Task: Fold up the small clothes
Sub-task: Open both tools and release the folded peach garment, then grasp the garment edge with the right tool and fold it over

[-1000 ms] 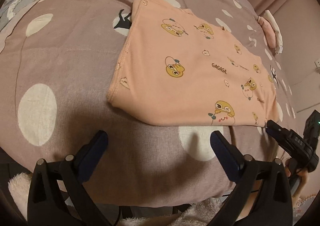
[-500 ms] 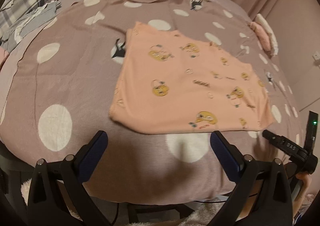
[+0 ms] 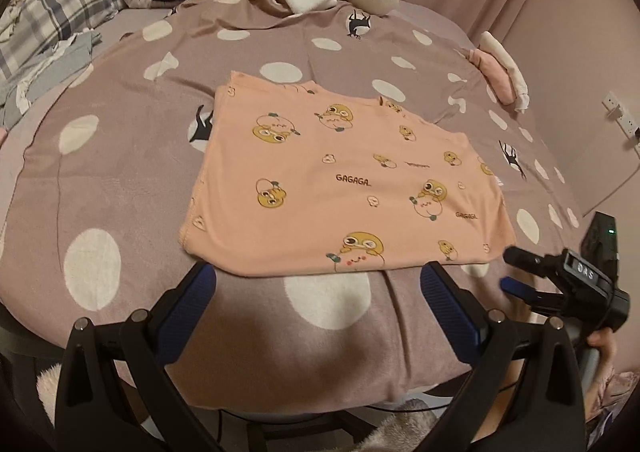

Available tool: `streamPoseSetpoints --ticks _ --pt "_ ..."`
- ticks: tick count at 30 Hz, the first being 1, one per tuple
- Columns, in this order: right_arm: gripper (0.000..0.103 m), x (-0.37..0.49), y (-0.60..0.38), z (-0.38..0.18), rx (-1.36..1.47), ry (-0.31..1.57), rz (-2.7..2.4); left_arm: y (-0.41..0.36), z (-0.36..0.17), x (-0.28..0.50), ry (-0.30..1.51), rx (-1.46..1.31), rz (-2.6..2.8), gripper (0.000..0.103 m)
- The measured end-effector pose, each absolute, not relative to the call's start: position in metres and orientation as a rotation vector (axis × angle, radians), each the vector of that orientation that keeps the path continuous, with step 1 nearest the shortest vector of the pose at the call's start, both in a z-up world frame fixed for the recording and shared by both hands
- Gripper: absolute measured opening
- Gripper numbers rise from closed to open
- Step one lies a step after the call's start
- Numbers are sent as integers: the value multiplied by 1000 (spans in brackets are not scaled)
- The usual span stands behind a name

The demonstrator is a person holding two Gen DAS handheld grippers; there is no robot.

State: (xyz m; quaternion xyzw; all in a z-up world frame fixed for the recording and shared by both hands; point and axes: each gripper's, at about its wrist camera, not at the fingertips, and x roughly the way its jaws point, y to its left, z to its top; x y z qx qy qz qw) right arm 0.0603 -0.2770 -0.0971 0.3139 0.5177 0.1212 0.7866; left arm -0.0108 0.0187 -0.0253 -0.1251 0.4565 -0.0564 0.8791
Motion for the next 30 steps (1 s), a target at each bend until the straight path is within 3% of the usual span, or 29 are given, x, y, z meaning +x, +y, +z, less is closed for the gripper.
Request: streamPoseSetpoints --ticks 9,20,23,28,30 --pt "93 91 -281 -117 965 1046 378 17 -18 -16 921 -235 -119 102" --pt "89 103 -279 -116 956 1019 354 29 -33 -12 990 -261 -91 102" --pt "77 105 -280 -117 925 997 316 32 -31 -13 979 -266 -81 102" --pt "15 105 -288 -127 886 994 211 36 -32 -14 990 -285 -81 102" --pt "12 103 -296 -133 960 972 211 36 -34 -16 995 -272 -70 102"
